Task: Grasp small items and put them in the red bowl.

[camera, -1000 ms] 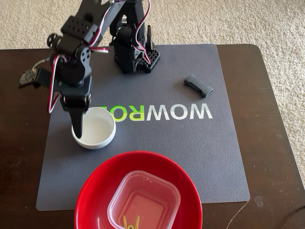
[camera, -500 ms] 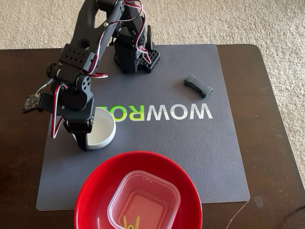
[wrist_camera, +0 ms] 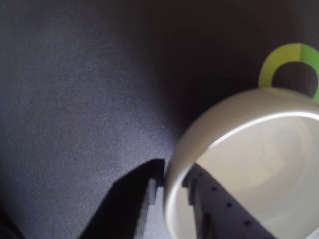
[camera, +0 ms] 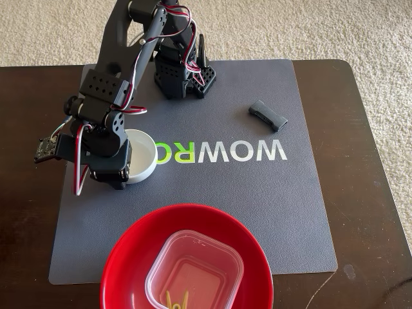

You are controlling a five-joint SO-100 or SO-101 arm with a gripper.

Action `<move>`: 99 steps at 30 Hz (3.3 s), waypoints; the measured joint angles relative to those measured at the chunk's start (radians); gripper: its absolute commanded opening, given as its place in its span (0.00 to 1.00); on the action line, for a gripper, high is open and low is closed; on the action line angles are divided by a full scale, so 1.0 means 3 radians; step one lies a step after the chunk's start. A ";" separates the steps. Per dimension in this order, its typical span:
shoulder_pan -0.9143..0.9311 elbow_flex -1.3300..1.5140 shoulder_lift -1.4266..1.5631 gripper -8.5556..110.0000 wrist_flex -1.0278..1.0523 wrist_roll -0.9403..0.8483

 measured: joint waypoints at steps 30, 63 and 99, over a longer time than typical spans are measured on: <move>-0.1314 -0.1053 0.1150 0.07 0.0639 -0.0491; -0.1406 -0.6218 -0.2638 0.35 0.1099 -0.0532; -0.4387 0.2117 0.2265 0.35 0.0701 0.3037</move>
